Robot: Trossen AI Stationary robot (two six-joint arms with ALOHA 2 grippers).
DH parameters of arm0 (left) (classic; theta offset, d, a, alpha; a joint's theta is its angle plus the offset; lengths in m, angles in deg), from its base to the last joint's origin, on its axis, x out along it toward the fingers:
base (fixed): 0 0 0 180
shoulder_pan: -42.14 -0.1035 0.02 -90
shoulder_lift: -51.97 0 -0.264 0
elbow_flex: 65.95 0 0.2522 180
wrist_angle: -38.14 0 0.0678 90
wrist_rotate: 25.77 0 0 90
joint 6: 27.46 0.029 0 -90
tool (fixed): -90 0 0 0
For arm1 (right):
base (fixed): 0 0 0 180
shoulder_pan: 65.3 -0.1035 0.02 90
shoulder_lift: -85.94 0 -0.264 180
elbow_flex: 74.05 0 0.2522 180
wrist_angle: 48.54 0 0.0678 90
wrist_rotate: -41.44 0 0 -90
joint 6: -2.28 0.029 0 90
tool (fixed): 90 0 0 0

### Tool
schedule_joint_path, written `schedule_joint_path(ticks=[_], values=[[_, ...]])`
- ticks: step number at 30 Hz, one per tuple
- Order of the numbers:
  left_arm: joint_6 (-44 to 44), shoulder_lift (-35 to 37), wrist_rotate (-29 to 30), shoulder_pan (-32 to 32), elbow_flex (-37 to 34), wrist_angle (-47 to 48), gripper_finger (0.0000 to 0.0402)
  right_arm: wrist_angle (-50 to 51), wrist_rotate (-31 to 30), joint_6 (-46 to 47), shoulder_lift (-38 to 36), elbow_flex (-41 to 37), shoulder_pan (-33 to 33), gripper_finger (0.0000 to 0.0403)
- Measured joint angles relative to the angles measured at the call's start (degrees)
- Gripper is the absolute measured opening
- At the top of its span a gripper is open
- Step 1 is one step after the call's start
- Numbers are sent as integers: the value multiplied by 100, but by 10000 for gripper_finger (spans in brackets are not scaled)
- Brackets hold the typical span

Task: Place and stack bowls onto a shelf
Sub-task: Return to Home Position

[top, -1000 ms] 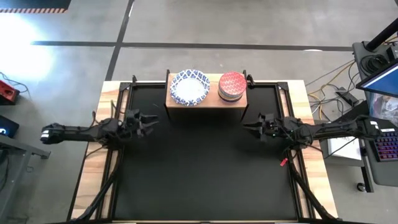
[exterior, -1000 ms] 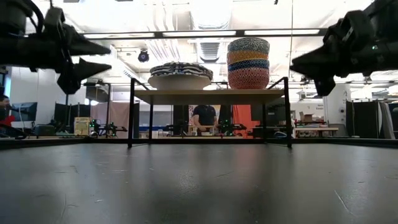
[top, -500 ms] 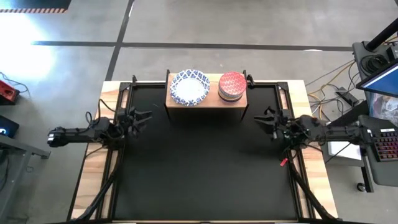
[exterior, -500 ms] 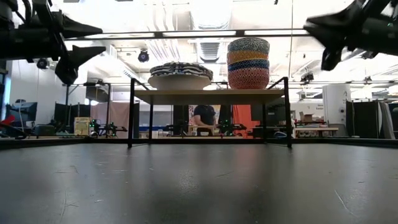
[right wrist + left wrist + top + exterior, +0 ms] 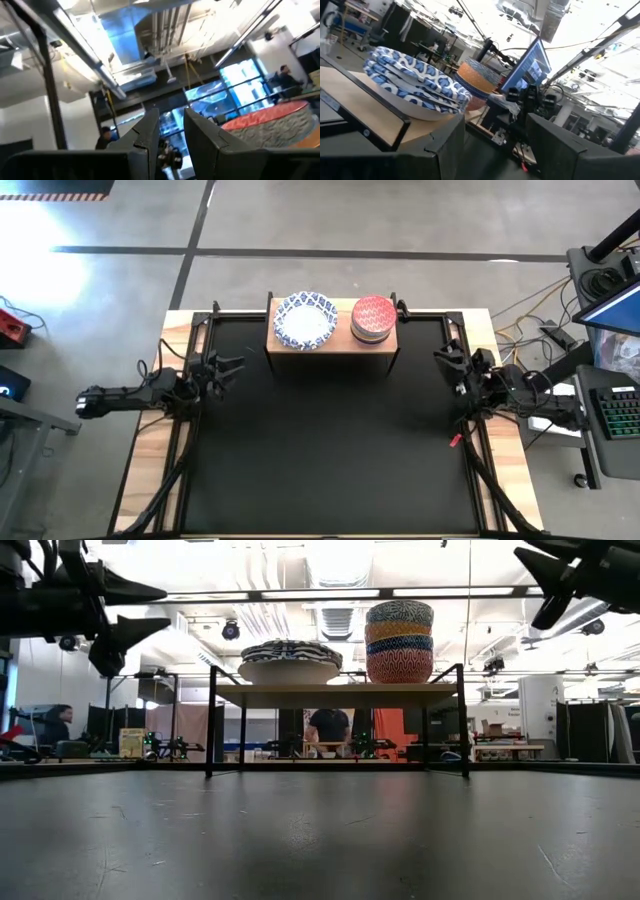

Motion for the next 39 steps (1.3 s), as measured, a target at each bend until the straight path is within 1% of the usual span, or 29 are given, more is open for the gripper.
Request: schedule_joint_path(ticks=[2,10,18,24,34,39], values=[[-1,0,1,-92,-1,0,195,-89,1,0,19,-2,138,76],[-1,0,0,-681,-2,-1,195,277,1,0,1,-2,902,71],[-1,0,0,-1565,-2,-1,195,361,-1,0,-4,-2,1922,82],[-1,-2,0,-2276,-2,-1,195,359,-1,0,-4,-2,2613,77],[-1,-2,-2,-3069,-4,-3,195,357,-1,0,-4,-2,3297,68],[-1,-2,0,-3240,-4,-4,195,357,-1,0,11,-2,3520,73]])
